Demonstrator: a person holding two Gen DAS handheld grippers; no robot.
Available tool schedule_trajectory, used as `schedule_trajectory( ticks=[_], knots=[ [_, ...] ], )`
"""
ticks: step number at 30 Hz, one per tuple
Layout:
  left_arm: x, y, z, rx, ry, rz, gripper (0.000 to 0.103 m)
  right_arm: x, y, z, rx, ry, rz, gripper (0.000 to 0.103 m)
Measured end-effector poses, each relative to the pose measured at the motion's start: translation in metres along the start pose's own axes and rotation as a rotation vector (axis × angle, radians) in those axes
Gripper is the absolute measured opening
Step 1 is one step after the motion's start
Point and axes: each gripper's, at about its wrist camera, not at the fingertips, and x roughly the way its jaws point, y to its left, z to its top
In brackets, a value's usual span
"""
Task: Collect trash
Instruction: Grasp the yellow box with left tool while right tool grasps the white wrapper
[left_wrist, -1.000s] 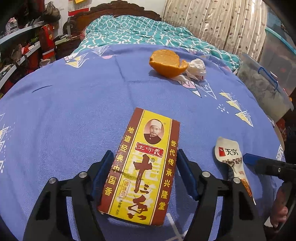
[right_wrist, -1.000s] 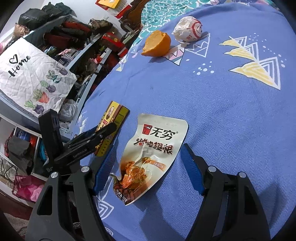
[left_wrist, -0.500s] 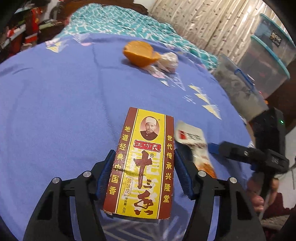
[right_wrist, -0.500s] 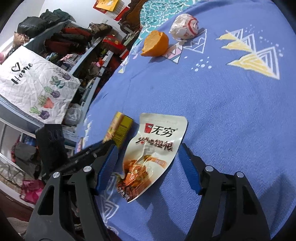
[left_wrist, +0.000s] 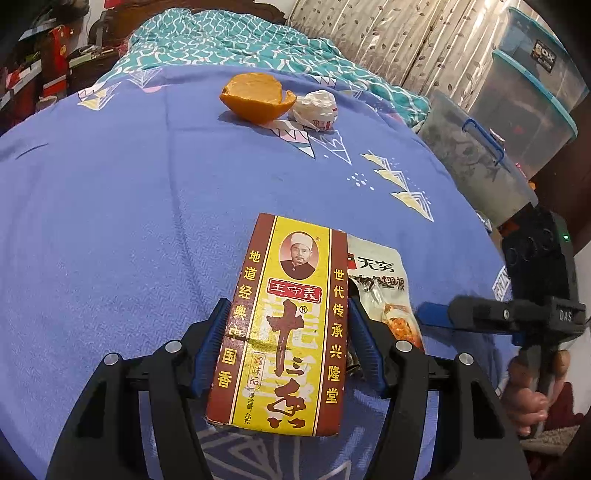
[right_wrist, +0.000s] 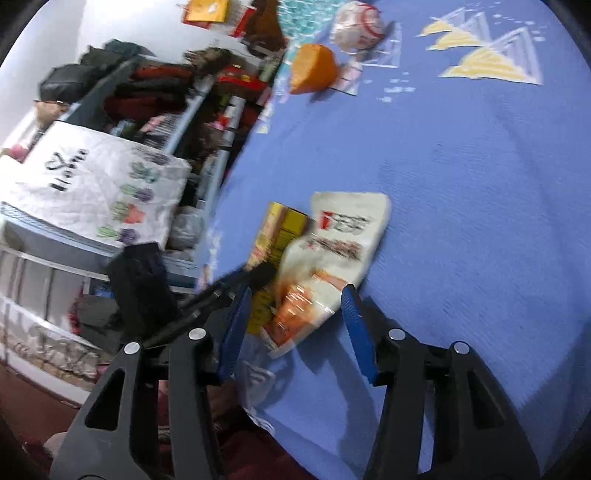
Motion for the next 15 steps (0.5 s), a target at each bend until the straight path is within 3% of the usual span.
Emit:
schedule_trajectory(
  ticks=[5,11,15],
  knots=[
    [0.0,-0.001,-0.001,0.009,-0.013,0.006,0.06,0.005,-0.002,-0.005,0.018,0.036,-0.042,0.053],
    [-0.002,0.002,-0.004,0.006,-0.022,-0.018,0.058,0.025,0.006,0.005,0.032,0.005,-0.034,0.052],
    [-0.003,0.004,-0.005,0.0,-0.029,-0.031,0.058,0.038,0.008,0.012,0.035,-0.013,-0.029,0.044]
  ],
)
